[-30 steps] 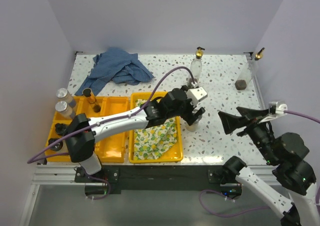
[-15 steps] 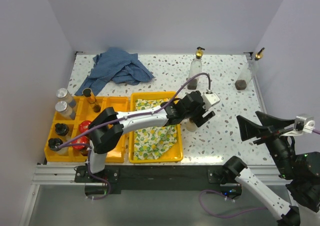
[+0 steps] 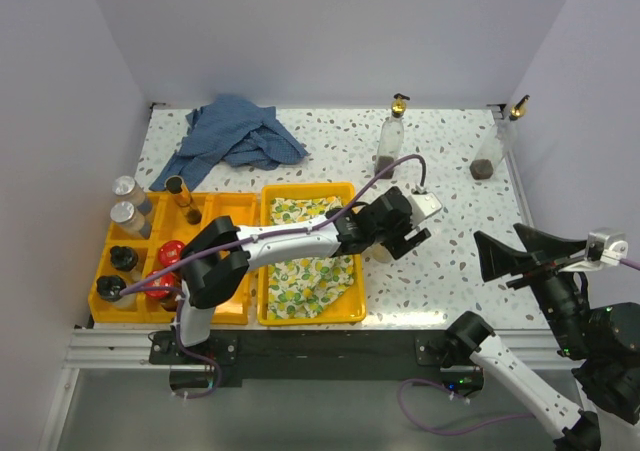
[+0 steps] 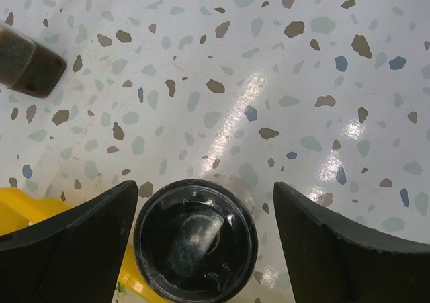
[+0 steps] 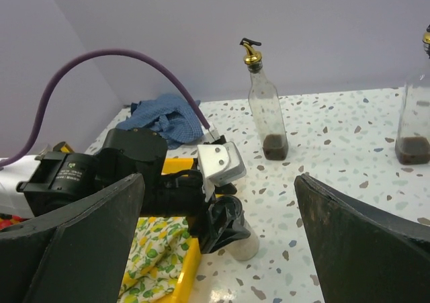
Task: Organize the condiment bottles
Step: Pick up the bottle from the center of the board.
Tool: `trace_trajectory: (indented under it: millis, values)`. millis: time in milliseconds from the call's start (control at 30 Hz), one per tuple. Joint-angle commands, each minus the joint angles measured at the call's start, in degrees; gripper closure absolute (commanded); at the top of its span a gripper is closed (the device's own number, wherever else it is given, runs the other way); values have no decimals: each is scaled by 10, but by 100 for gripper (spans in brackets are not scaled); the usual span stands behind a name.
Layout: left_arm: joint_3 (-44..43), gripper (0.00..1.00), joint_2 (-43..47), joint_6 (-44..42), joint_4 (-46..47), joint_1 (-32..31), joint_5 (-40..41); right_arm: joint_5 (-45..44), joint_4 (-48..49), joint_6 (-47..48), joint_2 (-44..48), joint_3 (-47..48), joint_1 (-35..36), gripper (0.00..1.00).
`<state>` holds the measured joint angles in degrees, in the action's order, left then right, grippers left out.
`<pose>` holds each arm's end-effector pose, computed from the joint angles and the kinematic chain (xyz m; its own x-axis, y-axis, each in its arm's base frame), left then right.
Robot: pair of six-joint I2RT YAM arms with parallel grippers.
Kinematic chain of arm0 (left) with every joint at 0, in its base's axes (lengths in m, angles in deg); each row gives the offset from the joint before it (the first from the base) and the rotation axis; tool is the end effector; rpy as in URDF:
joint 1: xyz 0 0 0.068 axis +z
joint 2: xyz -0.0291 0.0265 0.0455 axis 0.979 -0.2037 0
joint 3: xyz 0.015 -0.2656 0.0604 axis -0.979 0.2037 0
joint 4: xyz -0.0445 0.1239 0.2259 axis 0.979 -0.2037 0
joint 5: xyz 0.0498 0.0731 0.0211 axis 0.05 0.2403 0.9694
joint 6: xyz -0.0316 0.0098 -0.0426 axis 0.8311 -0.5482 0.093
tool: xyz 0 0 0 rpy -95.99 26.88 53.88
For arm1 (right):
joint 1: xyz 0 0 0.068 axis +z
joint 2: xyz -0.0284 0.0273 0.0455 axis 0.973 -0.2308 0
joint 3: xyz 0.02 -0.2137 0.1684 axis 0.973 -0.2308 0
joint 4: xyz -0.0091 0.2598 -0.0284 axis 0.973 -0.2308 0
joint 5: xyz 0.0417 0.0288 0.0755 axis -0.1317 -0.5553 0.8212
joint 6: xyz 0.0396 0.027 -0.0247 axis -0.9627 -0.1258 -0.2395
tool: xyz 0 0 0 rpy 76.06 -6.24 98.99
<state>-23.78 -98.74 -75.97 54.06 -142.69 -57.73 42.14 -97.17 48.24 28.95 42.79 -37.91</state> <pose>0.2020 -0.4081 0.2458 -0.2511 0.5168 -0.8185 0.8262 0.5549 0.0969 -0.0136 -0.0287 0.4090 0.0467 0.3615 -0.9312 -0.2989 0.8945 0.3323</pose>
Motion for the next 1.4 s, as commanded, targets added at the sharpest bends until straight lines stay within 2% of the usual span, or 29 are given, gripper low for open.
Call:
trace_trajectory:
  millis: [0,133,200,267,300,367,433,467,500,567,633,667,767,800,1000,1367]
  values:
    - [-23,16,3,12,-4,-3,13,-2,5,8,-12,14,2,1]
    - [-12,25,12,19,-2,-4,20,5,1,-1,-14,13,2,1]
    - [-5,26,17,19,5,-3,25,7,-2,-3,-14,14,3,2]
    - [2,32,20,18,9,-3,23,7,-7,-8,-18,19,2,1]
    - [2,40,20,17,9,-3,23,8,-9,-8,-19,21,2,1]
    - [3,44,21,17,6,-3,20,7,-9,-11,-16,20,2,1]
    - [4,38,23,19,0,-3,16,5,-8,-15,-15,18,2,1]
    - [3,31,23,20,-3,-3,13,5,-8,-15,-15,16,2,1]
    - [2,20,23,21,-5,-3,12,5,-8,-15,-16,17,2,1]
    - [2,18,23,20,-8,-3,13,8,-9,-20,-23,19,2,1]
    - [5,19,21,19,-8,-3,16,17,-14,-23,-27,26,2,1]
    - [4,21,19,18,-10,-3,18,18,-15,-25,-30,29,2,1]
    - [-3,44,17,22,-13,-3,14,18,-17,-30,-32,36,3,1]
    - [-3,59,24,24,-12,-3,15,19,-16,-31,-31,38,3,2]
    - [-11,100,54,40,-23,-2,45,26,-20,-49,-27,29,2,1]
    - [-49,100,126,49,-34,22,103,44,-13,-59,-49,19,2,2]
